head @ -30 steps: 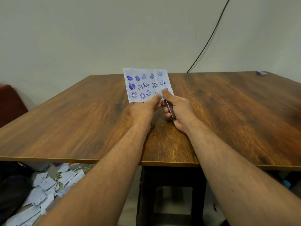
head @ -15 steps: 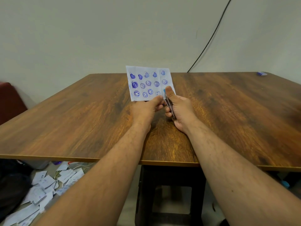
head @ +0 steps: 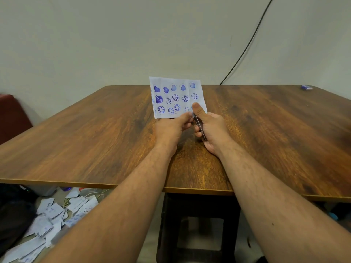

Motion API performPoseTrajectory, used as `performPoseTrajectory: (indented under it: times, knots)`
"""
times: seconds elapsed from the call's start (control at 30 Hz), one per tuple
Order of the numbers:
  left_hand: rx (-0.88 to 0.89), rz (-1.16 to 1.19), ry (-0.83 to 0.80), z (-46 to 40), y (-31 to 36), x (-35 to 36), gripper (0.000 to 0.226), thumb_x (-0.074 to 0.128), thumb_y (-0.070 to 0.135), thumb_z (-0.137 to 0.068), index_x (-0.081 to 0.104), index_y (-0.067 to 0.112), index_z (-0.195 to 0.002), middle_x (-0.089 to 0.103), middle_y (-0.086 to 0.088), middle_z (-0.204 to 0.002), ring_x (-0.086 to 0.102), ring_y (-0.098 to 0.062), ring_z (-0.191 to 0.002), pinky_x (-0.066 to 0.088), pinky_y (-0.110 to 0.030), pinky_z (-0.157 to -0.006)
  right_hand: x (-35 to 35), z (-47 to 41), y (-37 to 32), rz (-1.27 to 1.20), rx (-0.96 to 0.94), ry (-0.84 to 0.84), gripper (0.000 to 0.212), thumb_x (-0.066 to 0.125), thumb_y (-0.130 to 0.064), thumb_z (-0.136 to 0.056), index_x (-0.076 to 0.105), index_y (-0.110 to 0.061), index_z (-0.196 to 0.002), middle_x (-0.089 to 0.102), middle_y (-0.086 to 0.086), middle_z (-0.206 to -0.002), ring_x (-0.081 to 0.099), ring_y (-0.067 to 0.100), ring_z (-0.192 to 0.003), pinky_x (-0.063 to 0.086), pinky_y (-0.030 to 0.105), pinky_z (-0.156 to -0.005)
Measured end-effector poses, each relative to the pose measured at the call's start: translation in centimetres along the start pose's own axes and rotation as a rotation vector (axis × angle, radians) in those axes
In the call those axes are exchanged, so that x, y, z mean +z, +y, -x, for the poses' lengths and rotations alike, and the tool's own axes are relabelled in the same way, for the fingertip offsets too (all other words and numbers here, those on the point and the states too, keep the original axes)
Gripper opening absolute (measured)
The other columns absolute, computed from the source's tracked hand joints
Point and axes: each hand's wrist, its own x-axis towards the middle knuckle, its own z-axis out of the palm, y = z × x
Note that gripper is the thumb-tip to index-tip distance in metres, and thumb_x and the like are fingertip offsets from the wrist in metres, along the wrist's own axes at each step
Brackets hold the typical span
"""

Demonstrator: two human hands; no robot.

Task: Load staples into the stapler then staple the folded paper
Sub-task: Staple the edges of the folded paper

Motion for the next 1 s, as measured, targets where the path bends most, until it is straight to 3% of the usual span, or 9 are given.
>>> performPoseTrajectory:
  times: [0.23,0.4,0.6,0.73,0.83,1.0]
  knots:
    - [0.004,-0.013,-0.010,-0.1,-0.1,-0.1,0.015,0.077,0.009,-0.081,0.072,0.017,-0.093,0.078,-0.007,-0.087,0.073,-0.021,-0.078,0.061,-0.032,-0.074,-0.1,-0.1,0.0,0.008,0.014,0.013,0.035,0.076,-0.039,-0.086,0.066,-0.009,-0.071,0.062,0.004,-0.060,0.044,0.010,-0.046,0.030,0.020,-0.040]
    - [0.004,0.009,-0.018,0.0,0.1,0.1,0.013,0.075,0.005,-0.083,0.071,0.015,-0.088,0.076,-0.005,-0.079,0.070,-0.017,-0.071,0.058,-0.025,-0.064,-0.1,-0.2,0.0,0.016,0.016,0.032,0.036,0.077,-0.039,-0.085,0.066,-0.009,-0.068,0.060,0.008,-0.062,0.043,0.012,-0.046,0.029,0.022,-0.041]
    - [0.011,0.024,-0.030,0.3,0.3,0.1,0.016,0.075,0.002,-0.083,0.071,0.015,-0.093,0.077,-0.006,-0.084,0.073,-0.017,-0.073,0.057,-0.022,-0.062,0.0,-0.3,0.1,0.033,-0.009,0.071,0.036,0.076,-0.037,-0.087,0.066,-0.010,-0.067,0.060,0.006,-0.060,0.043,0.011,-0.045,0.029,0.020,-0.039]
    - [0.003,0.075,0.016,0.6,0.9,0.2,0.020,0.071,-0.003,-0.085,0.067,0.015,-0.091,0.075,-0.003,-0.081,0.071,-0.011,-0.064,0.058,-0.020,-0.060,0.0,-0.2,0.0,-0.011,-0.003,0.050,0.037,0.072,-0.045,-0.088,0.068,-0.010,-0.075,0.060,0.005,-0.064,0.040,0.010,-0.044,0.026,0.019,-0.038]
    - [-0.027,0.080,0.015,0.7,1.1,0.2,0.022,0.069,-0.003,-0.086,0.064,0.017,-0.094,0.074,-0.004,-0.087,0.070,-0.009,-0.062,0.059,-0.020,-0.061,-0.4,-0.5,0.0,-0.105,0.026,0.053,0.045,0.072,-0.052,-0.084,0.069,-0.008,-0.093,0.060,0.004,-0.066,0.039,0.009,-0.041,0.027,0.018,-0.035]
    - [0.031,0.005,-0.033,0.9,1.1,0.2,0.019,0.069,0.003,-0.088,0.065,0.021,-0.094,0.075,-0.005,-0.088,0.071,-0.014,-0.065,0.058,-0.026,-0.059,-0.6,-0.9,0.4,-0.167,0.036,0.111,0.017,0.071,-0.006,-0.087,0.057,-0.011,-0.096,0.063,0.006,-0.069,0.041,0.006,-0.038,0.028,0.017,-0.033]
